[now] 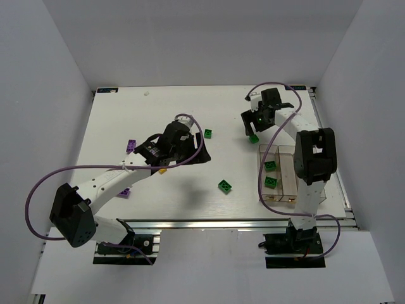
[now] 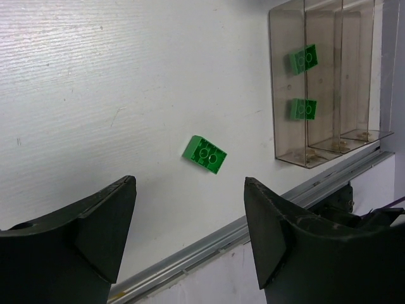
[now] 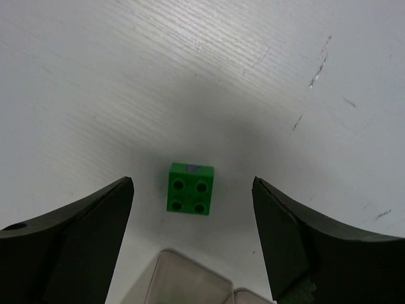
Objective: Sort the legos into containers by color
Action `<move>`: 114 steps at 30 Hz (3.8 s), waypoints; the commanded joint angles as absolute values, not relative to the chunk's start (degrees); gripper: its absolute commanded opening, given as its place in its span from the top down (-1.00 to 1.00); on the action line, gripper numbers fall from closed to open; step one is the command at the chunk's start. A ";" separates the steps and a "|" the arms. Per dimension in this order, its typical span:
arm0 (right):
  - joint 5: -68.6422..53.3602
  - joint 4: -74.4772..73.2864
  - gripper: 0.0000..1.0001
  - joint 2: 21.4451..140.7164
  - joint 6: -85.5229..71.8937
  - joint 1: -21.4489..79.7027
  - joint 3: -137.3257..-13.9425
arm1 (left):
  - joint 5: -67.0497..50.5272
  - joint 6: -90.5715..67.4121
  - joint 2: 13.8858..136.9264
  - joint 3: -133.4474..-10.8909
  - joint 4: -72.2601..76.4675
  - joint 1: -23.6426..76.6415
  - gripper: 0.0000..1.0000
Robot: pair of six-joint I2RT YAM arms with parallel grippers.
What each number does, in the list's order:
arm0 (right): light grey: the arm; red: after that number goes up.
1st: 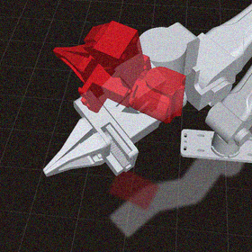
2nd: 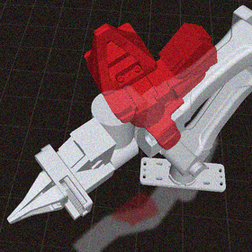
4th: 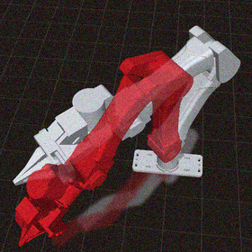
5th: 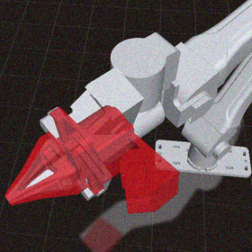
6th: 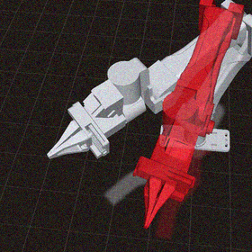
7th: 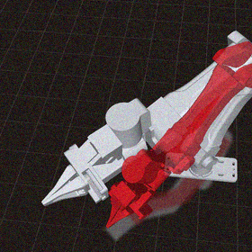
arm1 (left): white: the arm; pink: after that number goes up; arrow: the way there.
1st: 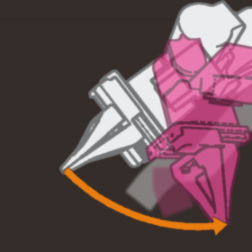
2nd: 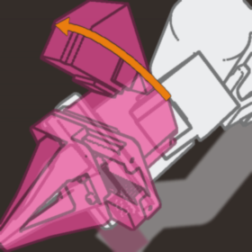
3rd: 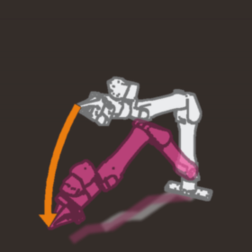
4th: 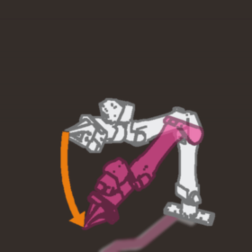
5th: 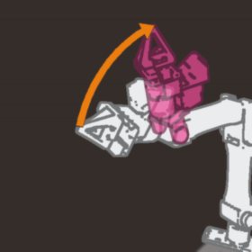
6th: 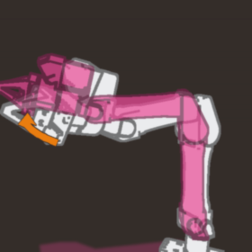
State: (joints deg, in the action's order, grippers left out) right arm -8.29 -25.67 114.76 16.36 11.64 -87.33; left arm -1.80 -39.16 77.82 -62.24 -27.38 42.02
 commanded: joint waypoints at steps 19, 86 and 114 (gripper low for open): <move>-9.58 -27.33 -0.43 118.48 19.60 11.69 -86.58 | -2.72 -41.40 77.25 -62.58 -26.98 42.19 -0.59; -34.36 -40.61 -0.23 71.11 29.71 5.80 -60.47 | -11.70 -38.05 109.68 -81.64 -42.01 51.15 -0.67; -36.30 -35.87 -0.39 64.25 27.34 5.10 -55.72 | -3.96 -34.54 123.84 -98.00 -53.09 55.02 -0.83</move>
